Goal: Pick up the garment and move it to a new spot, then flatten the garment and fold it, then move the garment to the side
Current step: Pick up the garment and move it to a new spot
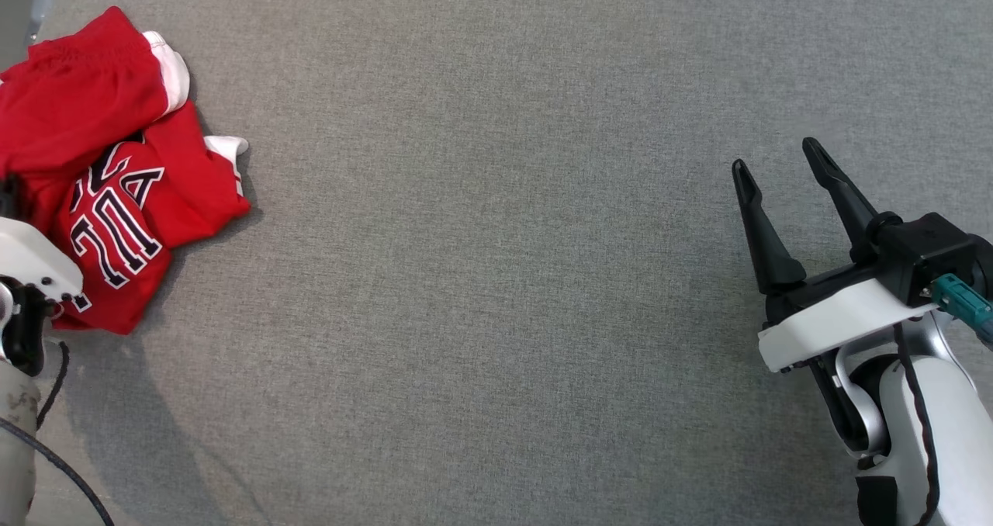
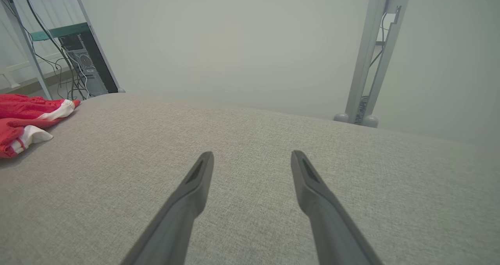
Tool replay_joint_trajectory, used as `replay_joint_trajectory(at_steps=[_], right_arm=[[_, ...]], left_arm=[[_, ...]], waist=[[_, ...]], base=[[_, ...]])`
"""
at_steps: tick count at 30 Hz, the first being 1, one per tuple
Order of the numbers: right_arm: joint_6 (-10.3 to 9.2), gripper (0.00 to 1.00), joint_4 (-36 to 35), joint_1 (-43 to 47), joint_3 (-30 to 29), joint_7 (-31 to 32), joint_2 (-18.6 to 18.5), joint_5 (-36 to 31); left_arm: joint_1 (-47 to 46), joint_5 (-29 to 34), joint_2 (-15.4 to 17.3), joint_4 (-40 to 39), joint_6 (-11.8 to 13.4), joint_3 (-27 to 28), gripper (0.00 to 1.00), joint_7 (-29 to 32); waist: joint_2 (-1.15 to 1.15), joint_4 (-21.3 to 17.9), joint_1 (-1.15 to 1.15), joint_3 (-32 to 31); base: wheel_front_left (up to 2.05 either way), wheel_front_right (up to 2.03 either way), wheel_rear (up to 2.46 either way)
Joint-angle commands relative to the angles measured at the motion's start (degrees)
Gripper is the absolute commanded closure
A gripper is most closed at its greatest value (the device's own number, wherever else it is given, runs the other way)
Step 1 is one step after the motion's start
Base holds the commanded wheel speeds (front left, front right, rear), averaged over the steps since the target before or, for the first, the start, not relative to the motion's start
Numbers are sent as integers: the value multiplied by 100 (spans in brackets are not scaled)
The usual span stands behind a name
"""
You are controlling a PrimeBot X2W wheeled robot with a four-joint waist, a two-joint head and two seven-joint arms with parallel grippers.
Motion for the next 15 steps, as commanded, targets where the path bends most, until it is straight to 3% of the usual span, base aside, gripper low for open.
replay_joint_trajectory(at_steps=[1, 8, 15], right_arm=[[-2, 0, 30, -60, -51, -52, -21, -5], [-2, 0, 146, 87, -174, -204, 46, 22], [-2, 0, 214, 304, -330, -349, 148, 67]], left_arm=[[-150, 60, 93, 30, 8, -19, 100, -199], [-332, 310, 315, -250, 86, -90, 100, -908], [158, 296, 265, -1525, 184, 83, 100, -997]], waist=[[0, 2, 0, -18], [0, 22, 0, -369], [0, -42, 0, -927]], base=[[0, 0, 0], [0, 0, 0], [0, 0, 0]])
